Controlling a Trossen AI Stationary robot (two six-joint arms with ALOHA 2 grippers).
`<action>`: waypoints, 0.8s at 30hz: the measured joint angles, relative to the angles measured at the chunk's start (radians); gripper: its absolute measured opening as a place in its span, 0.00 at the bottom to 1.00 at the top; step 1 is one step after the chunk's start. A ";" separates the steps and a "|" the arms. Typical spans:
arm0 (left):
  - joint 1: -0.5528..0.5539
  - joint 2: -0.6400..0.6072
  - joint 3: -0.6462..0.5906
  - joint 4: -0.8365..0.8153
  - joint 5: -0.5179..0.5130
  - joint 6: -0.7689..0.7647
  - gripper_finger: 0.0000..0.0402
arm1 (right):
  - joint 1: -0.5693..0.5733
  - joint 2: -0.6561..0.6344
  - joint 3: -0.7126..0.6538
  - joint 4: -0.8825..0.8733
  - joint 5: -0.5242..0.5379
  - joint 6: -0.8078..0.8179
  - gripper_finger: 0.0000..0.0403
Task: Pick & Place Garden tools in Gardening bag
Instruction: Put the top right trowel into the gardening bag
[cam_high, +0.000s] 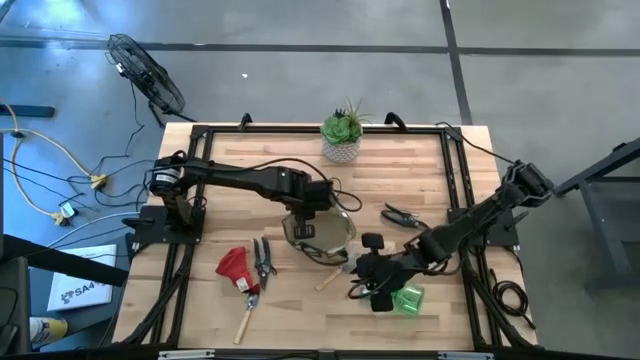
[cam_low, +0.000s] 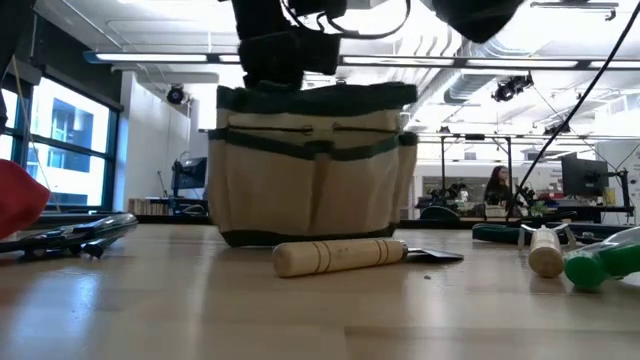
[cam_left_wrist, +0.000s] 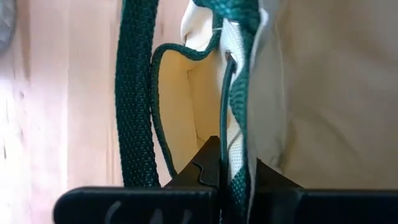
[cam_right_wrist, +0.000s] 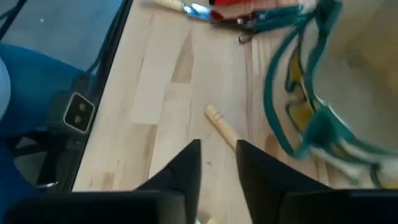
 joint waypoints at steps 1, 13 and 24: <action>0.005 -0.011 0.000 -0.030 0.001 0.002 0.00 | 0.002 0.005 0.000 0.001 -0.004 0.001 0.28; 0.033 -0.083 0.000 0.003 0.102 0.051 0.00 | -0.034 0.134 0.000 0.051 -0.012 -0.204 0.41; 0.053 -0.073 0.000 0.033 0.105 0.049 0.00 | -0.035 0.297 0.062 0.080 0.011 -0.356 0.40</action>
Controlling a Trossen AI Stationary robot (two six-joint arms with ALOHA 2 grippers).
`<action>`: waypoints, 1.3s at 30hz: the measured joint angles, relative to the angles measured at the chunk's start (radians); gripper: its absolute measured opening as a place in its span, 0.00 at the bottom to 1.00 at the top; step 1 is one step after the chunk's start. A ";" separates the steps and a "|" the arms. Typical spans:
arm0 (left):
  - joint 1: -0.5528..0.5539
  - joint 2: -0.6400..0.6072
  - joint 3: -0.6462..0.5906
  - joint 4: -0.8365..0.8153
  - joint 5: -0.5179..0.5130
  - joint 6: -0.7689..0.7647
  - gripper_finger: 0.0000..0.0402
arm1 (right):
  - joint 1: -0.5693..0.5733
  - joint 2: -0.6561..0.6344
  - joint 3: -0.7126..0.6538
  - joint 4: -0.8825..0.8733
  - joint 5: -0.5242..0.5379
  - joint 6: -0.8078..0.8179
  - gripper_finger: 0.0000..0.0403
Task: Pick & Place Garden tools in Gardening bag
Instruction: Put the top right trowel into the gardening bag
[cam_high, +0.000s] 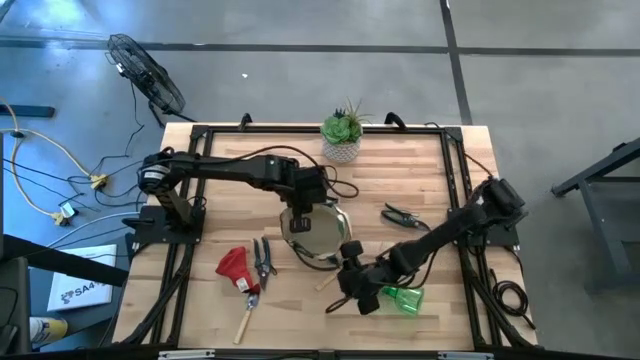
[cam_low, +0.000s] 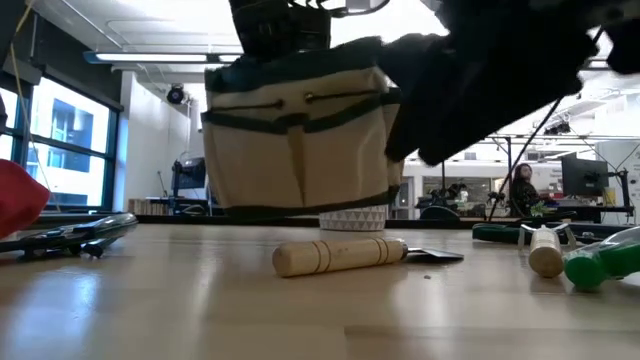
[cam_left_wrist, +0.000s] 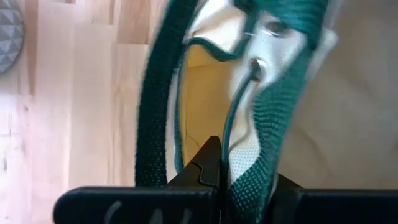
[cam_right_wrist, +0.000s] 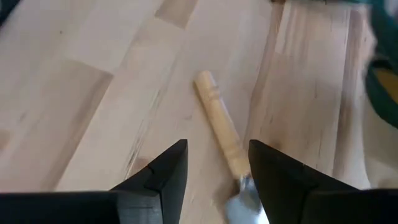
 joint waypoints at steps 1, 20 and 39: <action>0.000 0.000 0.000 0.000 -0.002 0.001 0.00 | 0.000 0.023 0.022 -0.004 0.020 -0.022 0.40; -0.001 0.000 0.000 -0.020 -0.004 0.002 0.00 | -0.083 0.156 0.147 -0.194 -0.026 -0.155 0.40; -0.002 0.000 0.000 -0.010 0.000 -0.024 0.00 | -0.077 0.236 0.149 -0.190 -0.087 -0.128 0.40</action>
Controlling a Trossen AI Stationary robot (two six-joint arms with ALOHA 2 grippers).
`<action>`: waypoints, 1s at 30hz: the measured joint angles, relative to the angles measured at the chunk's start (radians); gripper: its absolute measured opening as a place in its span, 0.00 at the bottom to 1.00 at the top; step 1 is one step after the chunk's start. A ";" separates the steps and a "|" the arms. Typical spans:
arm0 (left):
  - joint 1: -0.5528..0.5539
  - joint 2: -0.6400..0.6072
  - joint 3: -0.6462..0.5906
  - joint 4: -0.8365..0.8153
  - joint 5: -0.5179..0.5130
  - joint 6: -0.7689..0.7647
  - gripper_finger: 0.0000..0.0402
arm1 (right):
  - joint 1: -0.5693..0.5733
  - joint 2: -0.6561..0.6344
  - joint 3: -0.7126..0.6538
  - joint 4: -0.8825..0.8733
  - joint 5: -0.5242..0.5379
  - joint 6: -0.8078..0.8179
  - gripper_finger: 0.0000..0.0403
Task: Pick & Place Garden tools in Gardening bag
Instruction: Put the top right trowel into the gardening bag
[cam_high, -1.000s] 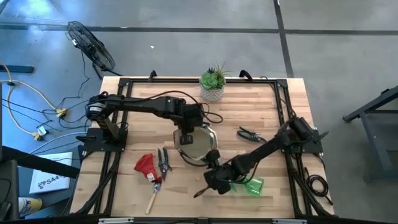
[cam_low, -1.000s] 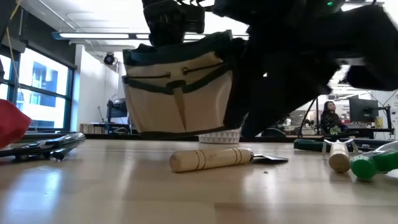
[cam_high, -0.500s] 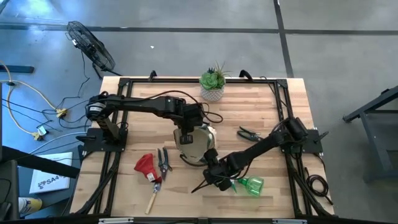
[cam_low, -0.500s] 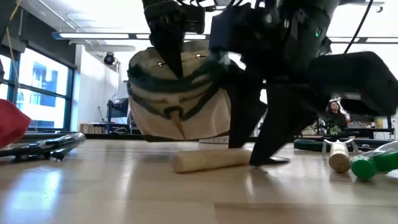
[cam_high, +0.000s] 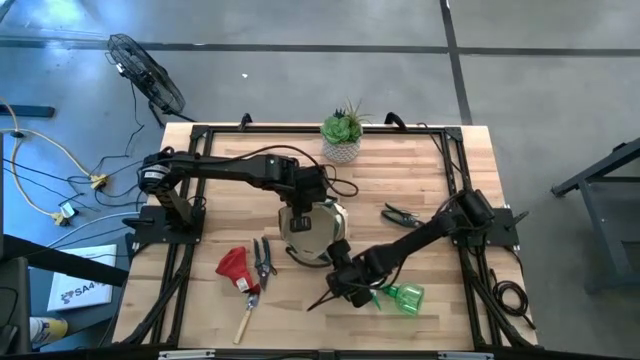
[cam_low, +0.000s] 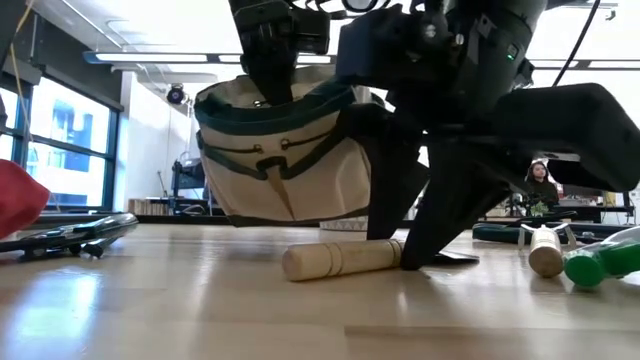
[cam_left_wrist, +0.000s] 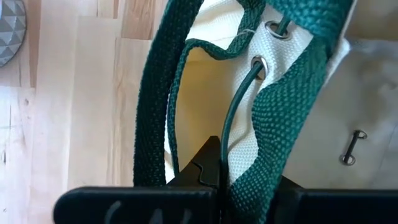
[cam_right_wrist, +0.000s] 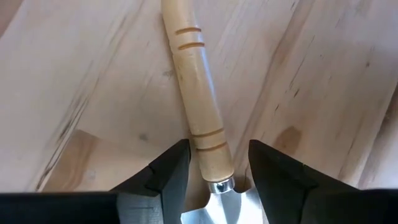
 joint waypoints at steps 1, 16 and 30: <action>0.000 0.000 0.000 -0.002 0.000 0.000 0.00 | -0.001 0.006 0.000 -0.001 -0.006 0.002 0.40; 0.000 0.000 0.000 -0.002 0.003 0.000 0.00 | -0.004 0.011 0.000 -0.023 -0.027 0.125 0.13; 0.000 0.000 0.000 0.005 0.003 -0.152 0.00 | 0.108 -0.087 -0.012 -0.081 0.408 0.391 0.13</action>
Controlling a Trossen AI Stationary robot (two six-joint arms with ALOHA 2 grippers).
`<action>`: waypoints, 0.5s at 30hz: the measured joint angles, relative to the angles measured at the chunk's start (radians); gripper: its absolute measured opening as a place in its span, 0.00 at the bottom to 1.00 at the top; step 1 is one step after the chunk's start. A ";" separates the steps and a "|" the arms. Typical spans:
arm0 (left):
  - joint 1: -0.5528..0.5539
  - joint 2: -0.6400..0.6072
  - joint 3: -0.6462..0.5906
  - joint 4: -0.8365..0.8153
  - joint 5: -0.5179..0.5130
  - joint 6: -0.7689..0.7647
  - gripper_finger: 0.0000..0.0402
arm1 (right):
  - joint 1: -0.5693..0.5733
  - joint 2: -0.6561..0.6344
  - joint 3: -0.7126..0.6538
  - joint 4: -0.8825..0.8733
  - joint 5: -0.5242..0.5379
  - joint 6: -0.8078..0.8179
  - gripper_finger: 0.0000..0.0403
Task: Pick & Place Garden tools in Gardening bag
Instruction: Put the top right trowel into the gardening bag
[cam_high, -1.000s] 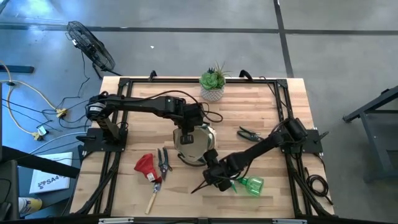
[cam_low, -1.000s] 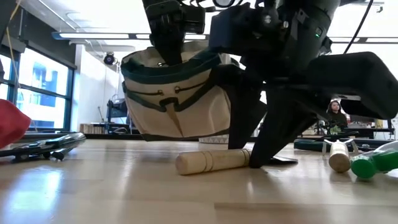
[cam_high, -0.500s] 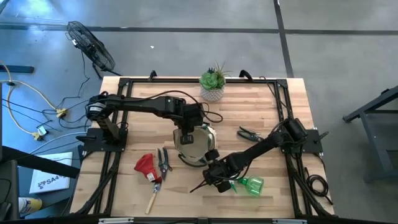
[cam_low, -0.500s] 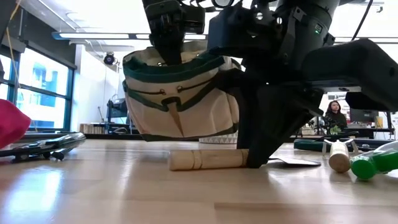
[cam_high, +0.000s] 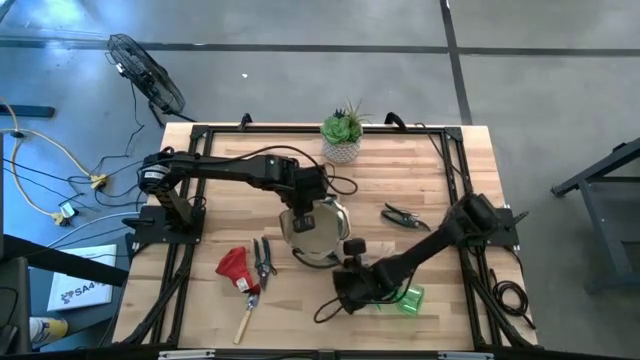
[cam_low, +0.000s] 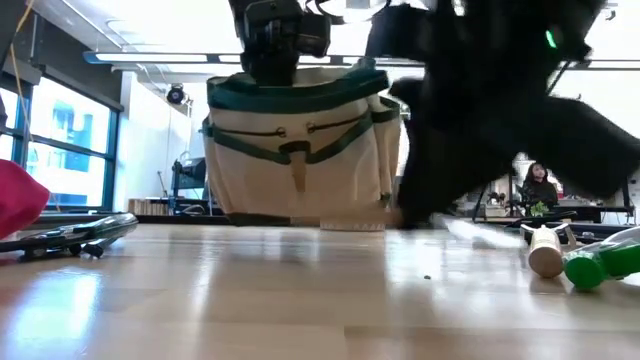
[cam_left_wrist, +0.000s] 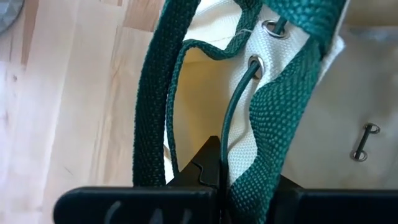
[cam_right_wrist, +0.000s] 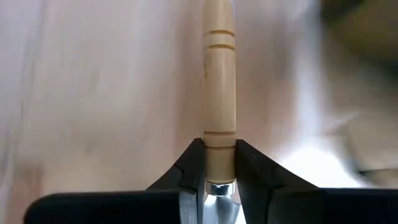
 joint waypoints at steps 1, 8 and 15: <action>0.000 0.000 0.000 0.004 0.000 -0.016 0.00 | 0.012 -0.019 0.005 -0.001 0.055 0.030 0.13; 0.000 0.000 0.000 0.061 0.000 -0.095 0.00 | 0.110 -0.113 0.005 -0.019 0.284 0.172 0.13; 0.000 0.000 0.000 0.132 0.002 -0.134 0.00 | 0.202 -0.150 0.006 -0.036 0.465 0.274 0.13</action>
